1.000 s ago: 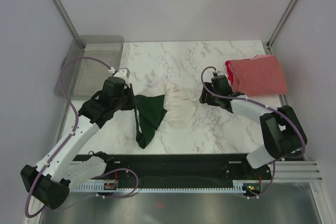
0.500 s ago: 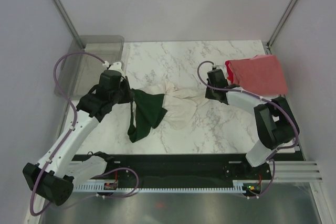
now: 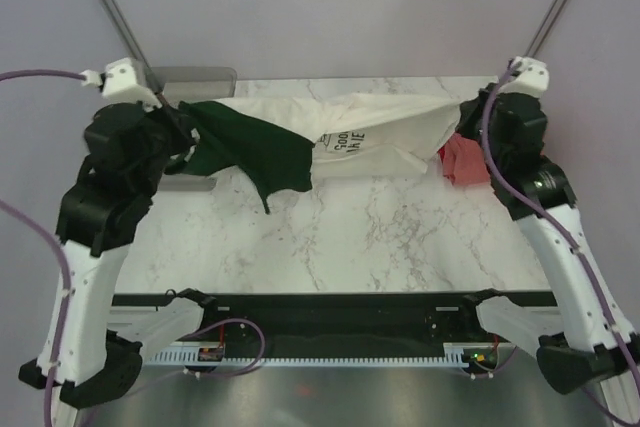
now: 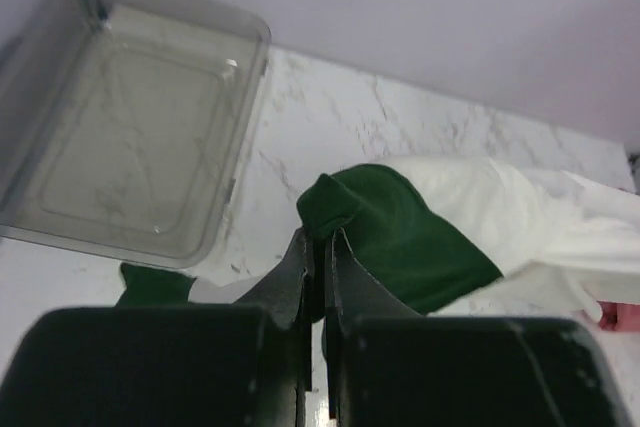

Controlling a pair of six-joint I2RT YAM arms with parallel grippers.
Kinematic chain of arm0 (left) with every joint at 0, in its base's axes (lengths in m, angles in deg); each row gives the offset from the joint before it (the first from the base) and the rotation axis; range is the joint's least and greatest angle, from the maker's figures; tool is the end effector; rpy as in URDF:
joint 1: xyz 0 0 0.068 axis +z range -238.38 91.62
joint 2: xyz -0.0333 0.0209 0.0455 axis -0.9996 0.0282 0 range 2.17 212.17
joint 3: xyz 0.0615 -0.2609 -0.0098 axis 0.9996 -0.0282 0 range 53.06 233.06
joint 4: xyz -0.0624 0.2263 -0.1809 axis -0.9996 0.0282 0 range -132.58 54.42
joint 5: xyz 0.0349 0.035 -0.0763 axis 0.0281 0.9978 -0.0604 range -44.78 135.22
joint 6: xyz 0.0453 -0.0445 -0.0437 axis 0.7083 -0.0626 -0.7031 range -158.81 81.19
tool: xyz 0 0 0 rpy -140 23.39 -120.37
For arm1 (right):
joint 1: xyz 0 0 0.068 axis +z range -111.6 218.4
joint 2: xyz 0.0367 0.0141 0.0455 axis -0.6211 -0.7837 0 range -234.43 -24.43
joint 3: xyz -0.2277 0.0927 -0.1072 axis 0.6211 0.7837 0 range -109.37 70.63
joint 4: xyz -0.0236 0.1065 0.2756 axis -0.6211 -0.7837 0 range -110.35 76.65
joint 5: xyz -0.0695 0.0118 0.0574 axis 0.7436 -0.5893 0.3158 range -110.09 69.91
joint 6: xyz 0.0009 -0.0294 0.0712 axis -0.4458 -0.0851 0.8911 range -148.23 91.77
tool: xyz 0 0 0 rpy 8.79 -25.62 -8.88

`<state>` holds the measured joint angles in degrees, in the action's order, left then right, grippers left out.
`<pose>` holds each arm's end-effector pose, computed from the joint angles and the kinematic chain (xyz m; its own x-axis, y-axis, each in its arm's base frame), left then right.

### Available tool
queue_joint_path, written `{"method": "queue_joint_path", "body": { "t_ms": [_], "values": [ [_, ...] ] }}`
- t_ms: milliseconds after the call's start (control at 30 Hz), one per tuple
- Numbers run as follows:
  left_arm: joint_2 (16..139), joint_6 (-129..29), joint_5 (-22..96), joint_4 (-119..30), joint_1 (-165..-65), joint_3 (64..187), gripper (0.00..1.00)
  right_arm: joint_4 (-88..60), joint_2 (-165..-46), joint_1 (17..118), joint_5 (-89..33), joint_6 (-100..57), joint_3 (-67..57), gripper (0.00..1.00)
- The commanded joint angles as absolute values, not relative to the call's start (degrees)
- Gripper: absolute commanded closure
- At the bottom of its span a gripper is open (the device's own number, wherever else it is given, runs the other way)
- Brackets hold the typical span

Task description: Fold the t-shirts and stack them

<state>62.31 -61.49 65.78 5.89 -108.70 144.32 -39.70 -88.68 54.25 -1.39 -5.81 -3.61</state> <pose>0.2241 -0.0585 0.4951 -0.2621 -0.2879 -0.9211 -0.0979 0.9575 -0.2714 0.2994 0.0632 0.4167 -0.2363 0.3085 -0.9214 0.1378 0.9493 0.2825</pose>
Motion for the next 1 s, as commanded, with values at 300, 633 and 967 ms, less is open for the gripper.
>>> {"method": "queue_joint_path", "body": {
  "t_ms": [300, 633, 967],
  "values": [
    [48.58, -57.62, 72.30, 11.29, -108.34, 154.13, 0.98, -50.17, -73.83, 54.13, 2.59, -6.61, -18.49, 1.00],
    [45.32, -62.80, 62.46, 11.04, -108.34, 145.71, 0.98, -54.39, -68.99, 54.13, 0.21, -7.57, -20.62, 1.00],
    [55.96, -61.85, 60.66, 7.61, -108.34, 147.35, 0.98, -55.18, -79.45, 54.13, 1.43, -8.36, -22.00, 1.00]
  ]
}}
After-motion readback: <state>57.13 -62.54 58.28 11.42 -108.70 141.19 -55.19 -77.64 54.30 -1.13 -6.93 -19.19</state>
